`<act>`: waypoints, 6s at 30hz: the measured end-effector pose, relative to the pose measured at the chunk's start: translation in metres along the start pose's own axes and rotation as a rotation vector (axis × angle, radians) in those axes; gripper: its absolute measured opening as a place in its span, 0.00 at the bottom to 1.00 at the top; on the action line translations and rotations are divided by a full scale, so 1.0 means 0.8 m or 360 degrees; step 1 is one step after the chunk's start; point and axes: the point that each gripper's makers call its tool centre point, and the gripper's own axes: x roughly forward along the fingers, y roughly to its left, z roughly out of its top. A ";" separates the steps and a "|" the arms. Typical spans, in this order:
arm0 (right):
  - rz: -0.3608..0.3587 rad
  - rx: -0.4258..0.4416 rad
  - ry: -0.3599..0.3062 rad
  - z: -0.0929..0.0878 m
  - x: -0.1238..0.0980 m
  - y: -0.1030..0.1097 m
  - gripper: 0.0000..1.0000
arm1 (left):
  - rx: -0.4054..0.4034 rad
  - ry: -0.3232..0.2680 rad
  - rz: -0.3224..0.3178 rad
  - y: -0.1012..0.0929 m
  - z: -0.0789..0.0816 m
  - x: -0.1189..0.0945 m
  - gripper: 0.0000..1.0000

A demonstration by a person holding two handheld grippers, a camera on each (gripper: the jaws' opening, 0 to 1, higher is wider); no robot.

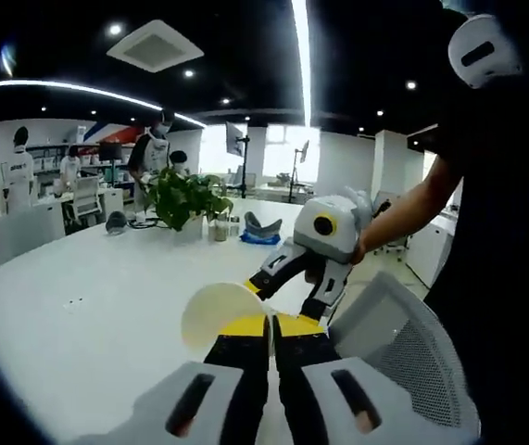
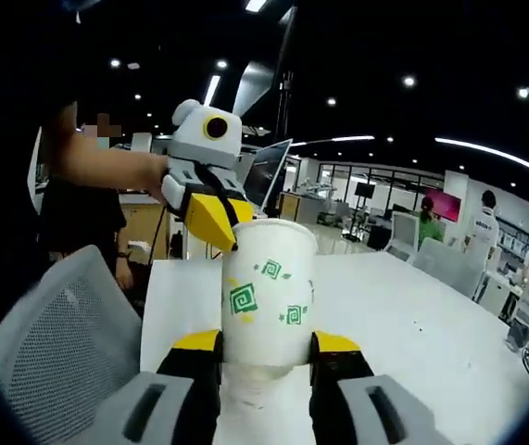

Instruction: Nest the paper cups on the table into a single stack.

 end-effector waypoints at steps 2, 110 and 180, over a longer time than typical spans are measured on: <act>0.0003 0.0209 0.0010 -0.004 0.001 0.000 0.37 | 0.0015 0.0020 0.0008 0.000 -0.001 0.001 0.00; -0.0269 0.0457 0.0111 -0.068 -0.037 0.004 0.45 | -0.0191 0.0573 -0.0156 0.024 -0.138 0.061 0.03; -0.0182 0.0459 0.0131 -0.066 0.052 -0.016 0.46 | -0.0016 0.0369 0.0189 0.080 -0.170 0.044 0.38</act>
